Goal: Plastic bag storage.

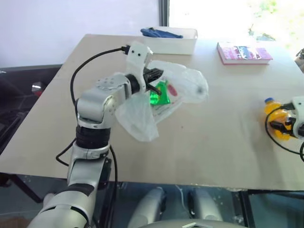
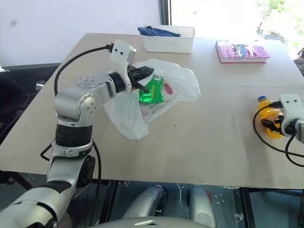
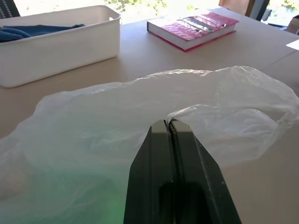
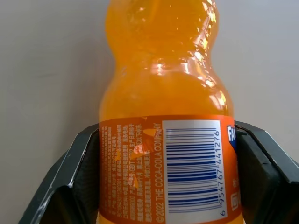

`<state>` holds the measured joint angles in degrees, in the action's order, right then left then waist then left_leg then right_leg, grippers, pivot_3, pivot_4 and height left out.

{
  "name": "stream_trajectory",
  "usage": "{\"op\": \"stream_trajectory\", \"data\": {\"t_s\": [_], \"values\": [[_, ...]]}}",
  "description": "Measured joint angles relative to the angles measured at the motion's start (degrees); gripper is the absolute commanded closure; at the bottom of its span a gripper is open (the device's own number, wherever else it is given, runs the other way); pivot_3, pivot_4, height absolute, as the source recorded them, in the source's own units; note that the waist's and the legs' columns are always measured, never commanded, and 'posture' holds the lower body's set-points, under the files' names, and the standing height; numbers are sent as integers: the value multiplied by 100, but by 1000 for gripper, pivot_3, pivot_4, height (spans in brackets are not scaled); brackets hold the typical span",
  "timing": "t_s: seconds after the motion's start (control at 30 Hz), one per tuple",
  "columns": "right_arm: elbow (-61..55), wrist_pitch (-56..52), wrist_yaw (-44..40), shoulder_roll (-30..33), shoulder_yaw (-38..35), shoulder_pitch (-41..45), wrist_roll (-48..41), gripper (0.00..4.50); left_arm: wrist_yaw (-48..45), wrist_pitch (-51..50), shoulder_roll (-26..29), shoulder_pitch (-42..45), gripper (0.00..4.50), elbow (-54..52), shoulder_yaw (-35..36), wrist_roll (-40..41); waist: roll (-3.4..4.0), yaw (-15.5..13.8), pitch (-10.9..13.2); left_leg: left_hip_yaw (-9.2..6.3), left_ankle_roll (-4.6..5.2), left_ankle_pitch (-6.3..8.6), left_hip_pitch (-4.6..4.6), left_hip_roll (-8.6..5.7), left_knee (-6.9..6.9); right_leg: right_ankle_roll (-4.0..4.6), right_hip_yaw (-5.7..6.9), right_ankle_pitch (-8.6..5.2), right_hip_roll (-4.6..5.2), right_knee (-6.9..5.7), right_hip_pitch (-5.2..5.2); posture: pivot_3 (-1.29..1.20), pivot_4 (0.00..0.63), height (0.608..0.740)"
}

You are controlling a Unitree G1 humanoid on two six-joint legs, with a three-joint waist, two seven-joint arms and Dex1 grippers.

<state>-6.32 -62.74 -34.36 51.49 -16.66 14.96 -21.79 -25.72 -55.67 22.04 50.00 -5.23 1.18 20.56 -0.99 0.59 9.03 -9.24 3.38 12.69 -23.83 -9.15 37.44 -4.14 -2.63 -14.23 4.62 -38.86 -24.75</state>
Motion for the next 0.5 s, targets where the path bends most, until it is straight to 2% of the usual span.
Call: {"op": "stream_trajectory", "data": {"t_s": [0.07,0.13,0.23,0.27,0.37,0.43,0.5], "values": [[-1323,-362,-548,9,-318,-398,-863,1450,-4,-46,-23,114,4500,93,108,90,4,27,2,3,0,1,-1,5,0,0,-4,0,-6,-1,-2,0,150,740],[-2403,-778,-806,-47,-515,-328,-1779,1450,-24,-71,-11,221,4500,141,175,144,5,40,2,4,0,1,7,8,1,-1,-4,0,-7,-1,3,0,150,740],[-3229,-1231,-505,-687,-306,391,-2522,1450,-132,-74,44,300,4500,143,222,230,-4,28,1,3,0,1,9,12,4,1,0,13,-10,0,8,0,150,740],[-3288,-1392,-203,-1048,147,804,-2559,1450,-223,-84,153,292,4500,116,269,324,-4,19,1,3,-1,1,11,11,6,0,0,15,-8,0,9,0,150,740],[-2600,-1405,649,-1924,1533,1749,-1940,1450,-382,-236,309,291,4500,-57,404,555,-8,29,0,11,-8,-5,13,14,13,5,-5,26,-14,-3,8,0,150,740],[-1571,-982,1085,-2339,2523,2363,-1148,1450,-451,-418,363,304,4500,-358,490,811,-8,22,1,12,-10,-7,7,13,13,6,-6,28,-14,-4,0,0,150,740],[-427,-425,1260,-2822,3059,2812,-555,1450,-517,-571,533,246,4500,-698,562,998,-9,15,1,3,-11,-7,1,14,8,7,5,28,-15,6,-2,0,150,740]]}}
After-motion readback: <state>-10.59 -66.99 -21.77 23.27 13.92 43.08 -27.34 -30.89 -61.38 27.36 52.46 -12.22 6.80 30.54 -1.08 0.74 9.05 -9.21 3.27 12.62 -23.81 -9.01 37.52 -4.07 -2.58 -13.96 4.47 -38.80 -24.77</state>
